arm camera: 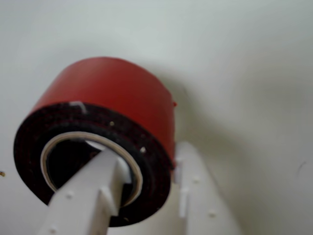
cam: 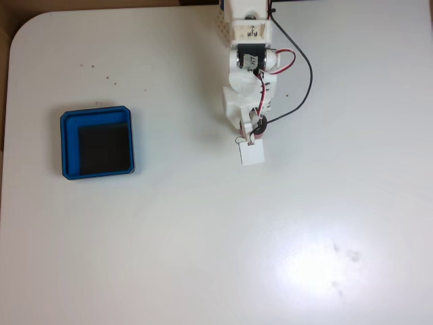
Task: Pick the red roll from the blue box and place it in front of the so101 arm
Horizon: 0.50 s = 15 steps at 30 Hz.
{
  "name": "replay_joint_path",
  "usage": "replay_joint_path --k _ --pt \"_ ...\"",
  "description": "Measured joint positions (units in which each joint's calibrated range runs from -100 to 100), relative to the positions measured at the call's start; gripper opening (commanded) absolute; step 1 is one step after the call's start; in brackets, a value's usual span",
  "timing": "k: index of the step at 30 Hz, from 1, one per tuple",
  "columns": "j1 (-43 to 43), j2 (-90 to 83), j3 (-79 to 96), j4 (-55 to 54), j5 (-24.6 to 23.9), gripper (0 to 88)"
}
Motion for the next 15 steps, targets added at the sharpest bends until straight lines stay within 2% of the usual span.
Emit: replay_joint_path --k 15 --pt "-0.5 -2.4 0.7 -3.7 0.0 1.2"
